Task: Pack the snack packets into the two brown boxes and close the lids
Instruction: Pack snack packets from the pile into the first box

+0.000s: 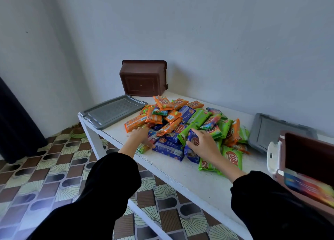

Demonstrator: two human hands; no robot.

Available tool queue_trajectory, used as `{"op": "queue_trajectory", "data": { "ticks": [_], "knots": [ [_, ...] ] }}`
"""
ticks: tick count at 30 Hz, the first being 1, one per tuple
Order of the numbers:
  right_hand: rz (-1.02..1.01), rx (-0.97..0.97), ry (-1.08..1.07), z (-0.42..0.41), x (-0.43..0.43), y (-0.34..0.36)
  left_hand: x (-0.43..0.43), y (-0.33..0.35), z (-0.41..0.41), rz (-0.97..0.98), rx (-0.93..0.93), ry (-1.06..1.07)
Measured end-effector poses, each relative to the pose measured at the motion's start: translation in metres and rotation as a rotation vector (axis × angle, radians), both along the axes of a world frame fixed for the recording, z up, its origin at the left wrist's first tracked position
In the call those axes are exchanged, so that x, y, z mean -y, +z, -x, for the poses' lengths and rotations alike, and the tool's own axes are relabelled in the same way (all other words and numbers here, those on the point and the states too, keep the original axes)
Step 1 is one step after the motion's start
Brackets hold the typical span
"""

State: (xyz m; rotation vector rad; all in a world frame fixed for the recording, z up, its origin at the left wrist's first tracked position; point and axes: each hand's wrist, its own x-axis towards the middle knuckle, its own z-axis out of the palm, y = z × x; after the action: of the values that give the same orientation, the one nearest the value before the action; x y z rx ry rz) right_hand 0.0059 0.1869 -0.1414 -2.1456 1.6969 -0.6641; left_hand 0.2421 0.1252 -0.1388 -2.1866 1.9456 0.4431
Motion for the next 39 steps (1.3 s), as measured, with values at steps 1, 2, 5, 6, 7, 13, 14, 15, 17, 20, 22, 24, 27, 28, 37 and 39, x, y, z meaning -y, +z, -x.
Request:
{"op": "queue_trajectory", "data": {
  "ticks": [1, 2, 5, 6, 7, 13, 14, 15, 17, 20, 22, 24, 27, 28, 37, 39],
  "knots": [
    [-0.032, -0.065, -0.046, -0.002, 0.002, -0.001, -0.001, -0.001, 0.000, 0.004, -0.061, -0.017],
    [-0.082, -0.148, -0.071, -0.004, 0.004, -0.003, -0.003, -0.001, 0.000, 0.003, -0.104, -0.029],
    [-0.159, -0.340, -0.078, -0.011, 0.006, -0.010, -0.010, 0.000, -0.002, 0.011, -0.142, -0.041],
    [-0.148, -0.348, -0.071, -0.012, 0.005, -0.011, -0.012, 0.000, -0.003, 0.024, -0.148, -0.036],
    [-0.136, -0.335, -0.053, -0.012, 0.003, -0.012, -0.013, 0.000, -0.005, 0.037, -0.153, -0.032],
    [-0.164, -0.195, 0.055, -0.010, -0.018, -0.013, -0.011, 0.002, -0.011, -0.005, -0.122, 0.022],
    [-0.193, -0.176, 0.033, -0.010, -0.018, -0.012, -0.011, 0.003, -0.010, -0.019, -0.103, 0.030],
    [-0.209, -0.175, 0.015, -0.012, -0.017, -0.012, -0.011, 0.003, -0.009, -0.024, -0.082, 0.032],
    [-0.206, -0.219, -0.006, -0.016, -0.014, -0.011, -0.012, 0.002, -0.007, -0.015, -0.054, 0.026],
    [-0.191, -0.229, -0.012, -0.025, -0.012, -0.010, -0.014, -0.001, -0.008, 0.019, -0.065, 0.020],
    [-0.195, -0.203, 0.025, -0.030, -0.017, -0.012, -0.015, -0.002, -0.010, 0.039, -0.087, 0.013],
    [-0.198, -0.183, 0.064, -0.035, -0.022, -0.013, -0.017, -0.002, -0.010, 0.052, -0.099, 0.008],
    [-0.187, -0.148, 0.047, -0.040, -0.028, -0.014, -0.019, -0.004, -0.011, 0.075, -0.131, 0.018],
    [-0.182, -0.133, 0.032, -0.041, -0.029, -0.014, -0.021, -0.005, -0.011, 0.096, -0.143, 0.020],
    [-0.173, -0.071, -0.006, -0.036, -0.018, 0.004, -0.030, 0.001, -0.010, 0.354, -0.272, 0.129],
    [-0.136, -0.058, -0.013, -0.027, -0.013, 0.021, -0.030, 0.018, -0.005, 0.416, -0.321, 0.106]
  ]
}}
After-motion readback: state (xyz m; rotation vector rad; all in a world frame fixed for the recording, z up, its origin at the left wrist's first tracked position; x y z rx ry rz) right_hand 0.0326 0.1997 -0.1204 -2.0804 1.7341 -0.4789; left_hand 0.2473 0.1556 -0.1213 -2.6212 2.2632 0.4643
